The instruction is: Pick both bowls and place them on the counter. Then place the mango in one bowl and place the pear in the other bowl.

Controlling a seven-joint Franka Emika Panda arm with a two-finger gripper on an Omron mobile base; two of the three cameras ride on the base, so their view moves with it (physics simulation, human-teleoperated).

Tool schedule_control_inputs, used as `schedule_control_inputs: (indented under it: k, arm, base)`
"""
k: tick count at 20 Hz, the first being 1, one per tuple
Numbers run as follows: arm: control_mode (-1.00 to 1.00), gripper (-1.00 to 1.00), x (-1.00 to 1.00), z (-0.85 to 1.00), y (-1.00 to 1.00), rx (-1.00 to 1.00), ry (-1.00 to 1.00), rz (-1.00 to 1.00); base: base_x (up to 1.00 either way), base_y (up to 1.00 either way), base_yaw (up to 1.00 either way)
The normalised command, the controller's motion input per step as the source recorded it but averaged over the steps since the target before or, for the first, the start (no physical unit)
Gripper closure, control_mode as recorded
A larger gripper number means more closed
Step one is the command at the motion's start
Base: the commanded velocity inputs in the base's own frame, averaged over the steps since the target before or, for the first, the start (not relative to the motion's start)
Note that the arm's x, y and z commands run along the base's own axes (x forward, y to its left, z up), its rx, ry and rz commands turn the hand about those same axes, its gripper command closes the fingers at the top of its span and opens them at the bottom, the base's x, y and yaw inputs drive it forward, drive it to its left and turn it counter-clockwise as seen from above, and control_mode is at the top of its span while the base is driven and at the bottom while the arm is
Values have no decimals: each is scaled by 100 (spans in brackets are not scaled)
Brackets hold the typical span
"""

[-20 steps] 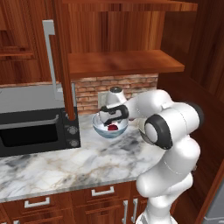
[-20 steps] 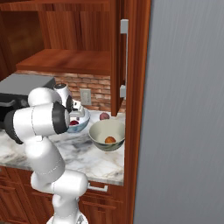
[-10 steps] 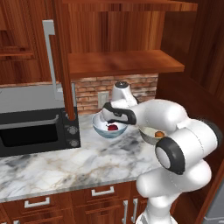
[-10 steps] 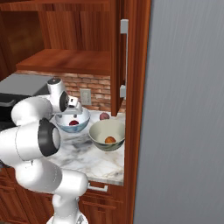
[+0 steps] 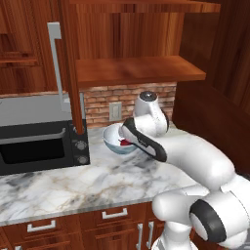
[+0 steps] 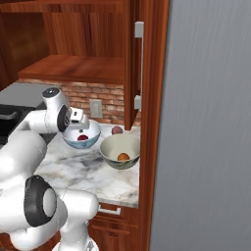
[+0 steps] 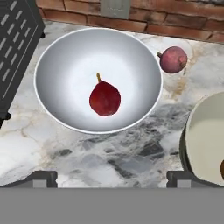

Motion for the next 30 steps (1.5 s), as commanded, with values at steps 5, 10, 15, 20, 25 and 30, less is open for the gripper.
schedule_control_inputs:
  k: [5,10,15,20,25,30]
  arm:
    - [-100,-100,-71,35,-15,0,-9,0]
    - [-100,-100,-69,41,-14,0,-5,0]
    - [-100,-100,-71,41,-17,0,-5,0]
    - [-100,-100,-74,40,-20,0,-7,0]
    - [-100,-100,-74,40,-18,0,-5,0]
    - [-100,-100,-69,44,-14,0,0,0]
  base:
    - [0,0,0]
    - [0,0,0]
    - [0,0,0]
    - [0,0,0]
    - [0,0,0]
    - [0,0,0]
